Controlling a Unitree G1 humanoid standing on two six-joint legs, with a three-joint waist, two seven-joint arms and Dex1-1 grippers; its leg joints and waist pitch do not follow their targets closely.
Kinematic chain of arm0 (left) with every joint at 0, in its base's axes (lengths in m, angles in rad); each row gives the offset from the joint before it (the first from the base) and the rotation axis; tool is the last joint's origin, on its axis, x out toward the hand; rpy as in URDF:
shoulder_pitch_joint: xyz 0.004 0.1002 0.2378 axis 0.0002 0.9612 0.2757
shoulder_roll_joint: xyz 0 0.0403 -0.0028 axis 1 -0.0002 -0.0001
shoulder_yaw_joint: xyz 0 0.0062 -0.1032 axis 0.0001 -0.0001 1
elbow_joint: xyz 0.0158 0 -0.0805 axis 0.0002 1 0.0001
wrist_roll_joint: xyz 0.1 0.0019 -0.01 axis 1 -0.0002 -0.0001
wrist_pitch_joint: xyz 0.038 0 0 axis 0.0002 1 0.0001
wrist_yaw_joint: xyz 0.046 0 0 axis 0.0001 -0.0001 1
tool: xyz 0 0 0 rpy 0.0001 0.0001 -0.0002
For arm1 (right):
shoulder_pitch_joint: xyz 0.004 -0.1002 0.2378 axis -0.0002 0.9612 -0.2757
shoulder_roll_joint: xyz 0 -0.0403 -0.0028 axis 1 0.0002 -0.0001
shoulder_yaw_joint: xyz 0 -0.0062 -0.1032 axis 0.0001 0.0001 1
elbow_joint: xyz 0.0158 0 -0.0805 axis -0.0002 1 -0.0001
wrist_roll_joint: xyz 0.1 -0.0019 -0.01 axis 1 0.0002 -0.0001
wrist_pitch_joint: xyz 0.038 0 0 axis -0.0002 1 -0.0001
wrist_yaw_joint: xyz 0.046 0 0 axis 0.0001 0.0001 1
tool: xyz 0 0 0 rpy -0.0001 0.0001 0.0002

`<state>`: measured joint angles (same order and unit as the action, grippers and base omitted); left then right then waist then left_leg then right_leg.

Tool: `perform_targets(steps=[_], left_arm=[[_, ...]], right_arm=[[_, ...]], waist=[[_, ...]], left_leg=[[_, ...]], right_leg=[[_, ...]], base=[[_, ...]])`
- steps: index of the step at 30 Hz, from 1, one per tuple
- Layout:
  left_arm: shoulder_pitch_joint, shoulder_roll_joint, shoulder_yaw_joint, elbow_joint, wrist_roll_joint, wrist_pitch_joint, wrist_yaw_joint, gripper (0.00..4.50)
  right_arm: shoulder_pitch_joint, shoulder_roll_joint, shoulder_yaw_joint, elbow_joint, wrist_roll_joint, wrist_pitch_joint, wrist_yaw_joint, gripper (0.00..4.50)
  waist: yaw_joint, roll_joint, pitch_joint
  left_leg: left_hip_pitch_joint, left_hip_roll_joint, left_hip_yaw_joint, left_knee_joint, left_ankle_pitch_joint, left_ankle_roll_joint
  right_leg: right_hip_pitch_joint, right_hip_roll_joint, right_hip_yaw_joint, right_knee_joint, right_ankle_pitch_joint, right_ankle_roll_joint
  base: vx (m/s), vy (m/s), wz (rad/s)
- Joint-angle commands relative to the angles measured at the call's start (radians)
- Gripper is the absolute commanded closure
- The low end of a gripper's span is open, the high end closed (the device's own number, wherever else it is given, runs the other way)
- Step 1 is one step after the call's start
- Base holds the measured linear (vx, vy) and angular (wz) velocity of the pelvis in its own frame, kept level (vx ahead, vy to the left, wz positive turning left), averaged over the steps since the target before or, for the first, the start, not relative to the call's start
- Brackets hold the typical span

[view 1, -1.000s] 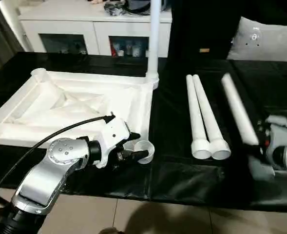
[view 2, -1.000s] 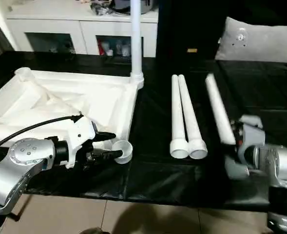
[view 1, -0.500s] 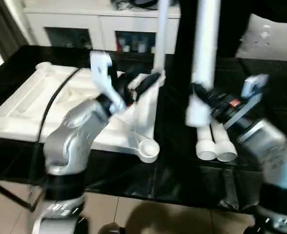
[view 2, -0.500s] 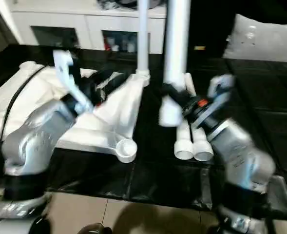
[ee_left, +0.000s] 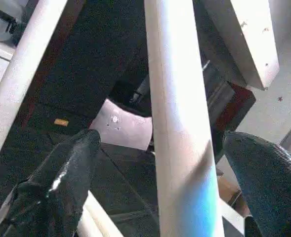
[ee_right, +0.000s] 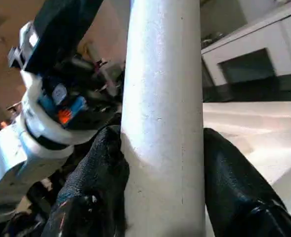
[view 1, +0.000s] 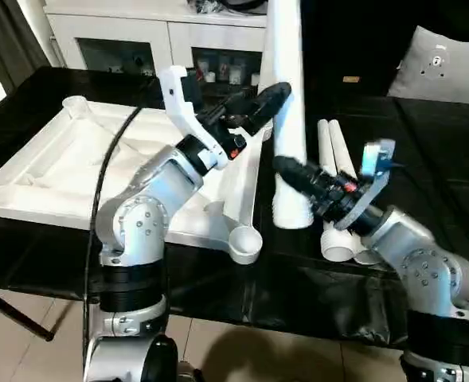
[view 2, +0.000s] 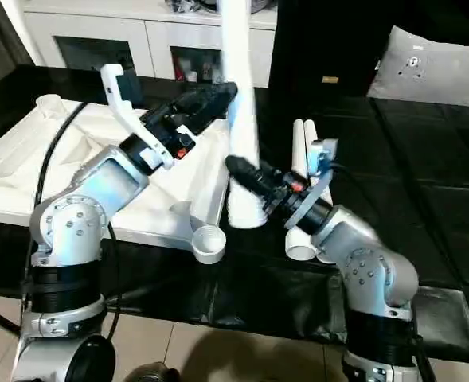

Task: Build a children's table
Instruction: Pick table leg

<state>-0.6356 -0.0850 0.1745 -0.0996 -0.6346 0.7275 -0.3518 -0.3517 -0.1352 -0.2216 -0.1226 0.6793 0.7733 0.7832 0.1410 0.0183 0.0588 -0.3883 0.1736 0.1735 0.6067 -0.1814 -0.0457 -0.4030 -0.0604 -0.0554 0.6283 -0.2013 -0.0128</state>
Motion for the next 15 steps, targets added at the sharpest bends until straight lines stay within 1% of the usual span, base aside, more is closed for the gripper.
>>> perform_targets(steps=[1,3,4,6,7,8,10,11,12,13,15], left_arm=[[-0.012,-0.003,-0.021,0.011,-0.006,0.01,0.021,0.0],[-0.012,-0.008,-0.028,0.009,-0.011,0.012,0.023,0.0],[-0.011,-0.009,-0.032,0.007,-0.015,0.013,0.02,0.0],[-0.008,-0.012,-0.038,0.002,-0.021,0.014,0.01,0.0],[-0.007,-0.015,-0.04,0.001,-0.023,0.013,0.008,0.3],[-0.007,-0.017,-0.041,0.0,-0.025,0.013,0.007,0.38],[-0.007,-0.024,-0.04,0.002,-0.018,-0.003,0.016,0.41],[-0.009,-0.03,-0.036,0.007,-0.014,-0.016,0.023,0.52],[-0.011,-0.031,-0.036,0.012,-0.012,-0.024,0.027,0.8],[-0.012,-0.031,-0.035,0.015,-0.011,-0.028,0.028,0.85],[-0.013,-0.03,-0.036,0.016,-0.013,-0.03,0.027,0.92]], right_arm=[[0.008,-0.01,0.015,-0.042,0.012,-0.025,0.013,2.62],[0.014,-0.007,0.029,-0.048,0.007,-0.03,0.015,2.62],[0.017,-0.007,0.037,-0.053,0.005,-0.031,0.017,2.62],[0.022,-0.011,0.051,-0.059,0.003,-0.035,0.021,2.62],[0.024,-0.013,0.056,-0.059,0.003,-0.037,0.022,2.62],[0.025,-0.014,0.06,-0.059,0.003,-0.039,0.023,2.62],[0.03,-0.017,0.068,-0.059,0.004,-0.043,0.025,2.62],[0.033,-0.018,0.074,-0.06,0.002,-0.047,0.026,2.62],[0.037,-0.019,0.079,-0.06,0.001,-0.052,0.025,2.62],[0.039,-0.019,0.083,-0.06,0.001,-0.057,0.025,2.62],[0.042,-0.02,0.086,-0.059,0.0,-0.062,0.024,2.62]], waist=[[0.001,-0.018,-0.072],[0.002,-0.018,-0.072],[0.002,-0.015,-0.072],[0.002,-0.017,-0.071],[0.002,-0.017,-0.071],[0.003,-0.012,-0.071],[0.001,-0.015,-0.07],[0.002,-0.015,-0.07],[0.003,-0.011,-0.07],[0.002,-0.013,-0.07],[0.002,-0.013,-0.071]], left_leg=[[0.011,0.048,-0.018,-0.065,-0.091,0.028],[0.011,0.048,-0.019,-0.065,-0.09,0.028],[0.01,0.048,-0.019,-0.065,-0.091,0.028],[0.01,0.048,-0.019,-0.066,-0.092,0.029],[0.011,0.048,-0.019,-0.066,-0.095,0.027],[0.011,0.048,-0.019,-0.065,-0.102,0.024],[0.011,0.048,-0.02,-0.067,-0.11,0.022],[0.011,0.049,-0.02,-0.067,-0.111,0.021],[0.01,0.049,-0.021,-0.067,-0.114,0.02],[0.01,0.048,-0.02,-0.067,-0.117,0.019],[0.01,0.049,-0.021,-0.067,-0.112,0.019]], right_leg=[[0.051,-0.081,0.047,-0.087,-0.196,-0.129],[0.052,-0.082,0.047,-0.088,-0.195,-0.125],[0.052,-0.082,0.046,-0.088,-0.193,-0.124],[0.052,-0.081,0.046,-0.088,-0.19,-0.125],[0.052,-0.082,0.046,-0.089,-0.198,-0.125],[0.051,-0.083,0.047,-0.09,-0.208,-0.126],[0.052,-0.082,0.046,-0.092,-0.216,-0.124],[0.053,-0.083,0.046,-0.092,-0.216,-0.124],[0.052,-0.083,0.046,-0.092,-0.218,-0.121],[0.053,-0.082,0.047,-0.093,-0.218,-0.118],[0.053,-0.082,0.046,-0.091,-0.208,-0.119]], base=[[0.0,0.0,0.0],[0.0,0.0,0.0],[0.0,0.0,0.0],[0.0,0.0,0.0],[0.0,0.0,0.0],[0.0,0.0,0.0],[0.0,0.0,0.0],[0.0,0.0,0.0],[0.0,0.0,0.0],[0.0,0.0,0.0],[0.0,0.0,0.0]])
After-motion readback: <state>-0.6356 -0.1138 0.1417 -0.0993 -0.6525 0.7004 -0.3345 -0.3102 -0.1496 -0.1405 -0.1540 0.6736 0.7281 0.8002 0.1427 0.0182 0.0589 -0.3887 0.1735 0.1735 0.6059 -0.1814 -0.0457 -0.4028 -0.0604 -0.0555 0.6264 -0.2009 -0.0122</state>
